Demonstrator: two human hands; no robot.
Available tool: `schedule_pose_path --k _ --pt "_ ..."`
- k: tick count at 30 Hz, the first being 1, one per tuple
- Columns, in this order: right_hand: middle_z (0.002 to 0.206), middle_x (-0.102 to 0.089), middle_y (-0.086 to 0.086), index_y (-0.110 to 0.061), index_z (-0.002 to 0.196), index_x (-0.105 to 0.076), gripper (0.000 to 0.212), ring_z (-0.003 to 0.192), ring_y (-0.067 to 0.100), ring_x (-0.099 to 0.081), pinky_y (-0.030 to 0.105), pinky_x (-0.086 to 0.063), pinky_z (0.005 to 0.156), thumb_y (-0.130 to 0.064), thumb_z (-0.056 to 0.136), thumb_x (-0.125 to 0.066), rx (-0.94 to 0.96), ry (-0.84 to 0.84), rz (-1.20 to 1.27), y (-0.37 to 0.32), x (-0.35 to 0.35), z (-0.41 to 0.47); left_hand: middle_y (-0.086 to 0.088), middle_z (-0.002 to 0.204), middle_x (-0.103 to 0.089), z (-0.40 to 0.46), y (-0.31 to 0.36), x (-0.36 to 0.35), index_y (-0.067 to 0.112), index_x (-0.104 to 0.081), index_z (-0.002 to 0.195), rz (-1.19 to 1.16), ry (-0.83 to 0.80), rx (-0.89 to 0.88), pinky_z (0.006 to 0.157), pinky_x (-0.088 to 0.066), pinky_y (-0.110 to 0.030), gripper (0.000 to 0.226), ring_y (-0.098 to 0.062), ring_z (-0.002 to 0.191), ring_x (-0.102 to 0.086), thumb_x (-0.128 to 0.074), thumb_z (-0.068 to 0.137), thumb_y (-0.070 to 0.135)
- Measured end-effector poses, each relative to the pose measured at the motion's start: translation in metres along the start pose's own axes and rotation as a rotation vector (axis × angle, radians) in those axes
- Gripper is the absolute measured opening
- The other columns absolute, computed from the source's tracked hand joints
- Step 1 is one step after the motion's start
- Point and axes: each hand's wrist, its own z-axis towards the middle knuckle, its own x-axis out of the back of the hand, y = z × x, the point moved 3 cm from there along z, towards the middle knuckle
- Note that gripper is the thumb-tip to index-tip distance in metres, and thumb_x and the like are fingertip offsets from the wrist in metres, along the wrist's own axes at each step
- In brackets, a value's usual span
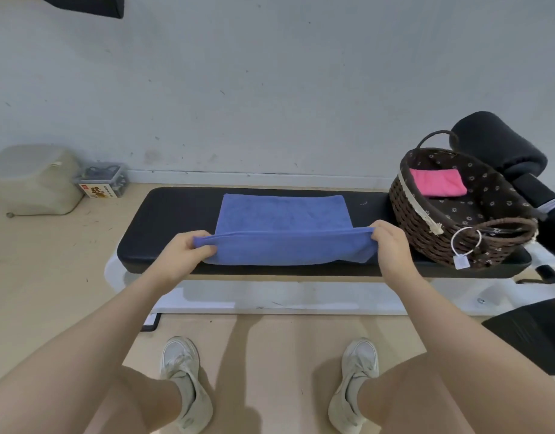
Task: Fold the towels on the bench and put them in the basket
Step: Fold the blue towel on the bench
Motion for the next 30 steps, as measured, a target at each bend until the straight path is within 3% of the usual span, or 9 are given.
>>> schedule_pose_path --k 4,9,13,15,18,20,23,28,30 --pt "0.073 -0.047 0.006 -0.007 0.074 -0.050 0.019 0.068 0.017 -0.043 0.030 -0.031 0.059 -0.008 0.090 -0.039 -0.114 0.034 0.014 0.014 -0.005 0.023 0.005 0.103 -0.067 0.021 -0.002 -0.003 0.028 -0.062 0.100 -0.178 0.070 0.041 0.082 -0.050 -0.026 0.017 -0.012 0.096 -0.062 -0.047 0.097 0.022" --pt "0.084 -0.057 0.001 -0.019 0.084 -0.053 0.018 0.079 0.017 -0.054 0.035 -0.043 0.070 -0.018 0.096 -0.041 -0.089 0.037 -0.039 0.018 -0.020 0.061 0.009 0.099 -0.067 0.062 0.004 0.000 0.032 -0.062 0.094 -0.208 0.181 0.024 0.079 -0.050 -0.028 0.019 -0.009 0.093 -0.063 -0.046 0.098 0.023" --pt "0.074 -0.052 -0.003 -0.023 0.078 -0.048 0.022 0.069 0.013 -0.046 0.028 -0.038 0.062 -0.017 0.096 -0.038 -0.053 0.079 -0.125 0.016 -0.031 0.097 0.005 0.096 -0.070 0.102 0.001 0.001 0.028 -0.066 0.094 -0.233 0.193 0.058 0.081 -0.052 -0.032 0.018 -0.014 0.090 -0.066 -0.050 0.096 0.021" --pt "0.070 -0.044 -0.002 -0.015 0.078 -0.045 0.022 0.062 0.011 -0.037 0.026 -0.029 0.053 -0.015 0.097 -0.036 -0.073 0.066 -0.193 0.018 -0.038 0.113 0.002 0.094 -0.070 0.121 -0.002 -0.002 0.023 -0.066 0.094 -0.207 0.185 0.097 0.076 -0.052 -0.030 0.016 -0.014 0.085 -0.066 -0.050 0.096 0.020" --pt "0.077 -0.047 0.001 -0.007 0.090 -0.050 0.018 0.063 0.011 -0.039 0.027 -0.029 0.053 -0.015 0.097 -0.036 -0.139 0.033 -0.274 0.028 -0.047 0.130 -0.008 0.089 -0.068 0.143 -0.012 -0.005 0.006 -0.065 0.095 -0.099 0.177 0.183 0.067 -0.046 -0.030 0.024 -0.019 0.077 -0.060 -0.050 0.096 0.024" --pt "0.077 -0.049 0.002 -0.006 0.091 -0.052 0.018 0.062 0.012 -0.040 0.028 -0.030 0.053 -0.016 0.096 -0.038 -0.176 0.020 -0.325 0.035 -0.052 0.137 -0.013 0.077 -0.059 0.154 -0.020 -0.006 0.000 -0.061 0.083 -0.009 0.225 0.216 0.061 -0.037 -0.032 0.032 -0.022 0.070 -0.051 -0.050 0.094 0.028" --pt "0.077 -0.052 0.002 -0.010 0.091 -0.052 0.019 0.061 0.013 -0.042 0.029 -0.032 0.053 -0.019 0.096 -0.037 -0.223 0.014 -0.394 0.041 -0.053 0.146 -0.008 0.064 -0.046 0.164 -0.023 -0.009 0.008 -0.045 0.067 0.160 0.278 0.225 0.055 -0.028 -0.028 0.034 -0.018 0.061 -0.040 -0.046 0.094 0.027" --pt "0.083 -0.052 0.004 -0.016 0.099 -0.041 0.017 0.071 0.020 -0.050 0.036 -0.041 0.066 -0.026 0.101 -0.027 -0.201 -0.114 -0.593 0.034 -0.060 0.157 -0.012 0.078 -0.054 0.168 -0.025 -0.011 -0.005 -0.053 0.087 0.231 0.339 0.195 0.055 -0.031 -0.027 0.036 -0.016 0.066 -0.043 -0.038 0.098 0.026" --pt "0.080 -0.052 0.006 -0.015 0.103 -0.039 0.018 0.067 0.021 -0.048 0.034 -0.037 0.059 -0.026 0.102 -0.024 -0.183 -0.126 -0.671 0.033 -0.063 0.159 -0.008 0.073 -0.049 0.170 -0.028 -0.010 -0.002 -0.051 0.084 0.213 0.364 0.206 0.054 -0.030 -0.026 0.035 -0.014 0.063 -0.040 -0.036 0.099 0.026"
